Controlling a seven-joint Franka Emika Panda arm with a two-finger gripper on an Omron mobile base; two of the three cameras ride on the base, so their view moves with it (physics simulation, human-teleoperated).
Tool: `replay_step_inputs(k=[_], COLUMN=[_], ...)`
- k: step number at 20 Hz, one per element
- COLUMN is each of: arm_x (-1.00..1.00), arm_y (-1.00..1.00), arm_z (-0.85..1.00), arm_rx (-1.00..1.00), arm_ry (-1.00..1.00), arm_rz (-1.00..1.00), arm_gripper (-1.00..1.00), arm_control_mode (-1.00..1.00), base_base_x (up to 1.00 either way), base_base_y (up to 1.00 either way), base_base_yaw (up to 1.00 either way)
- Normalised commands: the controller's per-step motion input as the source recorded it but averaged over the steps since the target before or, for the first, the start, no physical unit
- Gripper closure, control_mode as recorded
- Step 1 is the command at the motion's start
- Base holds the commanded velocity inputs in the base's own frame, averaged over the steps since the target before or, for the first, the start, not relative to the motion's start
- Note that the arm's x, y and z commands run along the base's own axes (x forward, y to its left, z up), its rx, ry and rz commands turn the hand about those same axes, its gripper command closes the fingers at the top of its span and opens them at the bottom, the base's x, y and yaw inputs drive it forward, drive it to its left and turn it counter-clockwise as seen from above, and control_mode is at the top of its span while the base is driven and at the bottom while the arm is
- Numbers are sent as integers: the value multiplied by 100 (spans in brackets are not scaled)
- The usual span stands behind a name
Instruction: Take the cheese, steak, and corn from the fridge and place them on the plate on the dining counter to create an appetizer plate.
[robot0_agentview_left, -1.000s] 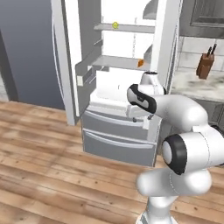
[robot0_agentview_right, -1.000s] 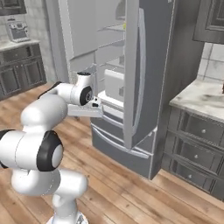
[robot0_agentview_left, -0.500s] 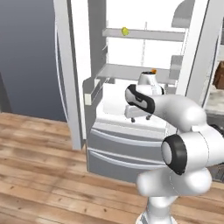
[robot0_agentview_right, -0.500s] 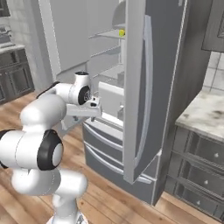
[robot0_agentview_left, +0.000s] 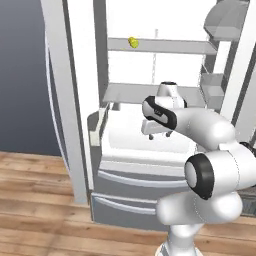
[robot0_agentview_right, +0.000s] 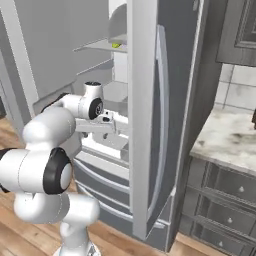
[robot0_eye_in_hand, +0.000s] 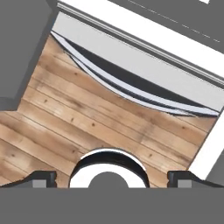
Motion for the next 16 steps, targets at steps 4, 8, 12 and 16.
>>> replay_step_inputs(k=[4, 8, 12, 16], arm_x=[0, 0, 0, 0], arm_y=[0, 0, 0, 0], arm_z=[0, 0, 0, 0], arm_rx=[0, 0, 0, 0], arm_ry=[0, 0, 0, 0], arm_rz=[0, 0, 0, 0], arm_gripper=[-100, -100, -100, -100], arm_control_mode=[100, 100, 100, 100], base_base_x=[60, 41, 22, 27], base_base_y=[92, 21, -18, -7], base_base_yaw=[-34, -33, -27, -23])
